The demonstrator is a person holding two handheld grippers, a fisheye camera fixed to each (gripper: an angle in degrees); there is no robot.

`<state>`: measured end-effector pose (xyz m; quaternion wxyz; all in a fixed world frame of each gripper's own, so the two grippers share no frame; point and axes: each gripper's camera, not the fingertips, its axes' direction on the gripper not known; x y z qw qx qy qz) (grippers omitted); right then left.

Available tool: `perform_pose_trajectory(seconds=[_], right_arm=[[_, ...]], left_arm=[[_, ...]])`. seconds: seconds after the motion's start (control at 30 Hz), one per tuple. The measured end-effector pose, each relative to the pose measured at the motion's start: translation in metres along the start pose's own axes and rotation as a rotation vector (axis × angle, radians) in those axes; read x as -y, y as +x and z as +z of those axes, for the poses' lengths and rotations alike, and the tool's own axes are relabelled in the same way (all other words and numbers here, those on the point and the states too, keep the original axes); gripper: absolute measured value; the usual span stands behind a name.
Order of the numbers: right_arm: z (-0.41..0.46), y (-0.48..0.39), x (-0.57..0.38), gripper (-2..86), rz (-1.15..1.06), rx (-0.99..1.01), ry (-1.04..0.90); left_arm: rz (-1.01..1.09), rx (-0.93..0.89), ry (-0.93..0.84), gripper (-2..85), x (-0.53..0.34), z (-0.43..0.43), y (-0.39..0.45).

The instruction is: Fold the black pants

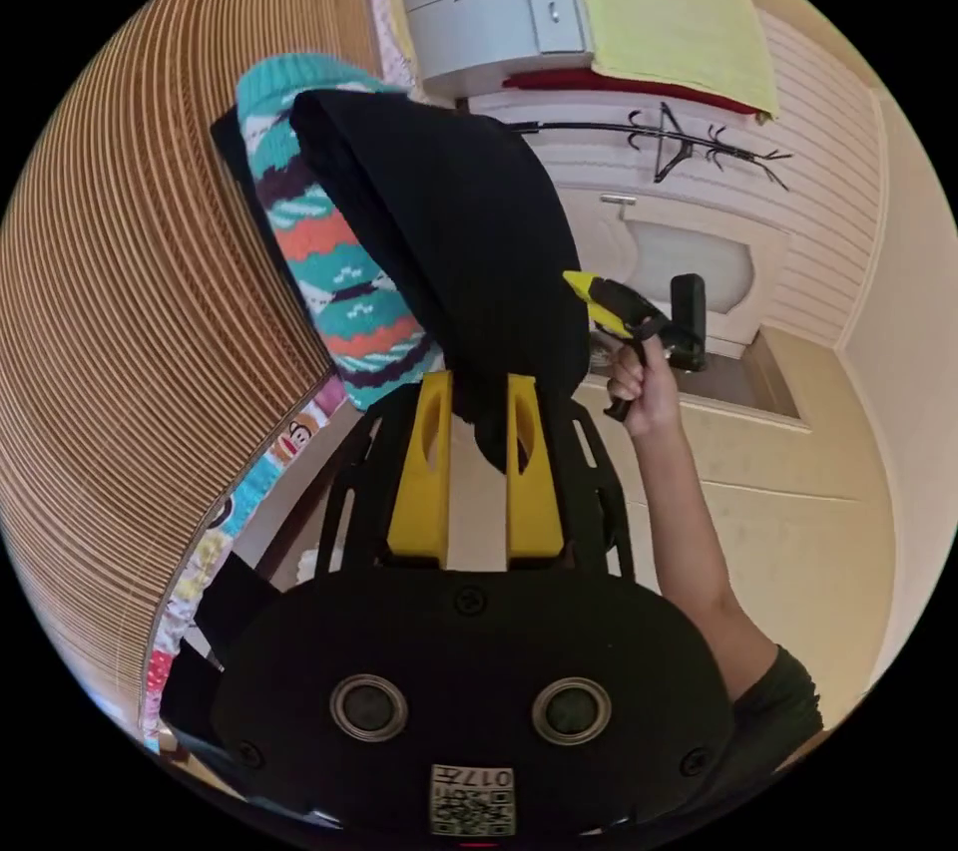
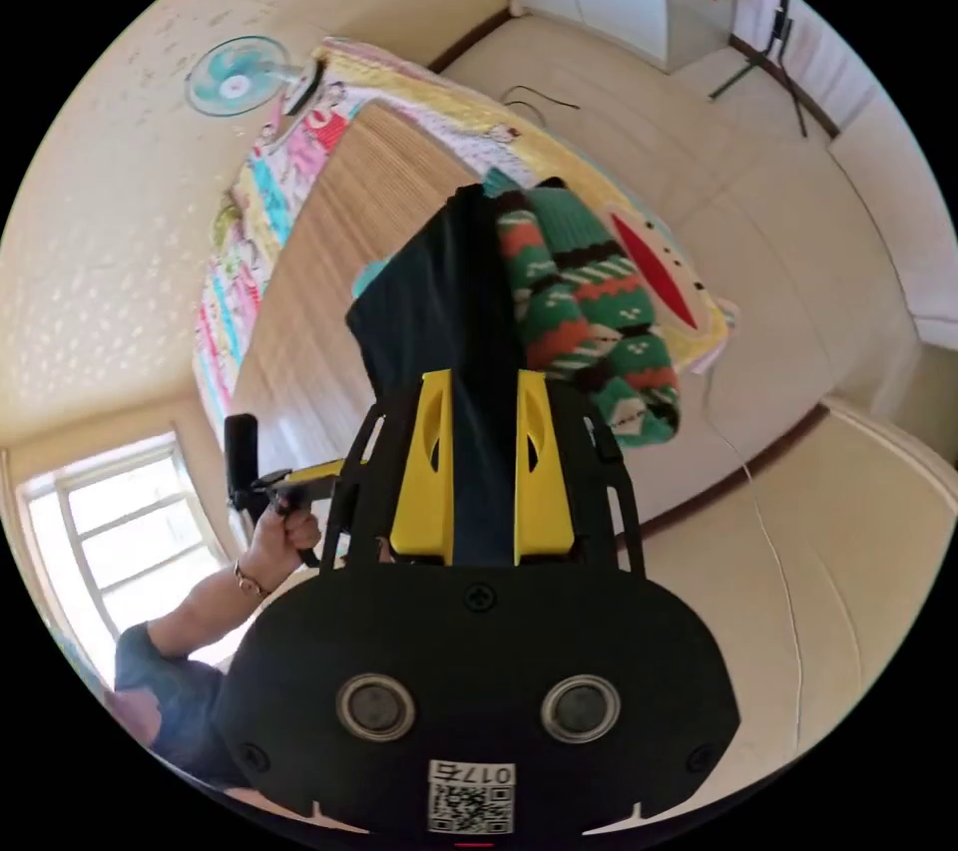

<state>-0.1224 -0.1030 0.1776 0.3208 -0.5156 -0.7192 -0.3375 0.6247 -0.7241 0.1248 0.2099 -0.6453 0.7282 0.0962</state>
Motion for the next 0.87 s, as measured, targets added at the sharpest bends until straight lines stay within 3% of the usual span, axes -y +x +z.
perform_pose_trajectory(seconds=[0.07, 0.2, 0.3, 0.37, 0.43, 0.53, 0.67, 0.87], right_arm=[[0.007, 0.009, -0.014, 4.5, 0.088, -0.048, 0.07], [0.015, 0.002, -0.096, 1.5, 0.071, 0.093, 0.286], [0.05, -0.009, -0.162, 0.9, 0.036, 0.222, 0.286], [0.083, -0.02, -0.196, 0.7, 0.016, 0.311, 0.231], [0.141, -0.042, -0.226, 0.6, 0.035, 0.409, 0.087], [0.214, -0.099, -0.247, 0.6, -0.049, 0.594, -0.097], [0.267, -0.206, -0.257, 0.6, -0.283, 0.696, -0.244], [0.307, -0.367, -0.299, 0.5, -0.548, 0.725, -0.343]], left_arm=[[-0.036, 0.071, -0.062, 6.4, -0.012, 0.016, -0.02], [0.046, 0.165, -0.094, 6.3, -0.072, -0.017, -0.047], [-0.042, 0.201, -0.083, 4.5, -0.156, -0.081, -0.093], [-0.211, 0.007, 0.063, 1.5, -0.239, -0.15, -0.132], [-0.355, -0.039, 0.216, -0.1, -0.307, -0.202, -0.152], [-0.485, 0.007, 0.509, -0.8, -0.412, -0.277, -0.158], [-0.461, 0.152, 0.835, -0.9, -0.53, -0.341, -0.141], [-0.456, 0.288, 1.096, -0.1, -0.665, -0.394, -0.147]])
